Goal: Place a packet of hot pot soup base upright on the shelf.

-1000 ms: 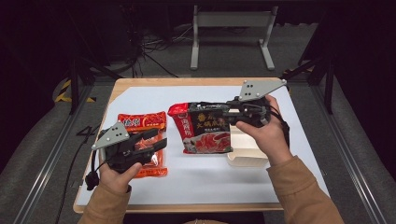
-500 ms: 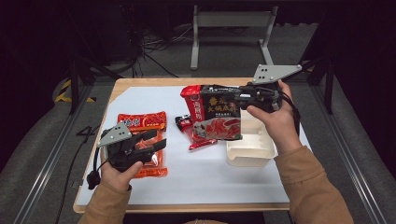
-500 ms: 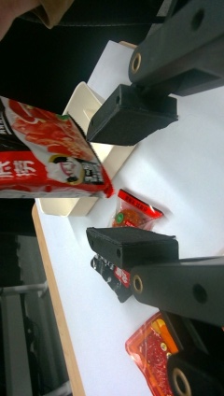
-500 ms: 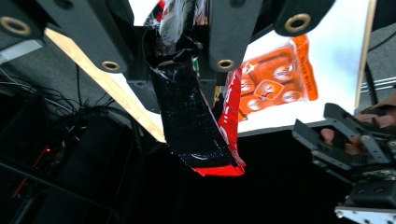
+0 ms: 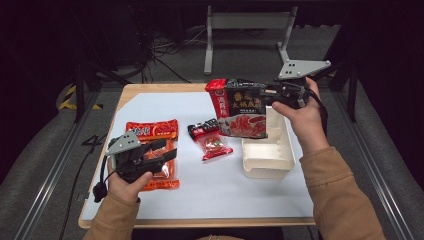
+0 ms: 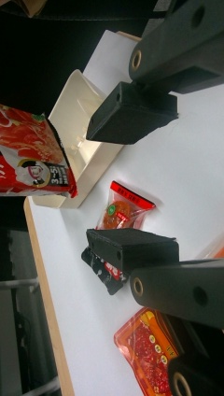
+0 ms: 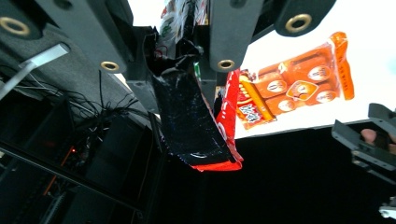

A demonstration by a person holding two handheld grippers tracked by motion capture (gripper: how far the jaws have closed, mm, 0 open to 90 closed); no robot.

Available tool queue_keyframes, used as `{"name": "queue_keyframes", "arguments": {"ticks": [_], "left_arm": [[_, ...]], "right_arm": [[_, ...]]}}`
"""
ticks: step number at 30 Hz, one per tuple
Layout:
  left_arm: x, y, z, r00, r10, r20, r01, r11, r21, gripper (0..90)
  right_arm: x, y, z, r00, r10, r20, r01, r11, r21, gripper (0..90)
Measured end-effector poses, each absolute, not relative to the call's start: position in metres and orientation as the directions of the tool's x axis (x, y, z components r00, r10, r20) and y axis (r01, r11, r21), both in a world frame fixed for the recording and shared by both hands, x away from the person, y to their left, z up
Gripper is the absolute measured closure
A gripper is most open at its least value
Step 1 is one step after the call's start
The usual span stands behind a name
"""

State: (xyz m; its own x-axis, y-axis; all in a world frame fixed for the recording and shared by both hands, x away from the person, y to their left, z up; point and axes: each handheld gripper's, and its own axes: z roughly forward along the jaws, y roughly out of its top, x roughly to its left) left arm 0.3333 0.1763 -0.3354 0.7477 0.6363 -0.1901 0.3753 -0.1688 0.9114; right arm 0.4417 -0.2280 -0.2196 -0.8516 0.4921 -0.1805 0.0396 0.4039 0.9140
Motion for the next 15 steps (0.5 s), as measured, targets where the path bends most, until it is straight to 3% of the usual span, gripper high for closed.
{"name": "queue_keyframes", "arguments": {"ticks": [15], "left_arm": [[0.334,0.174,-0.337,0.748,0.641,-0.173,0.37,-0.186,0.91,42.4]], "right_arm": [[0.46,-0.25,-0.223,-0.805,0.558,-0.204,0.039,0.393,0.919,74.7]]}}
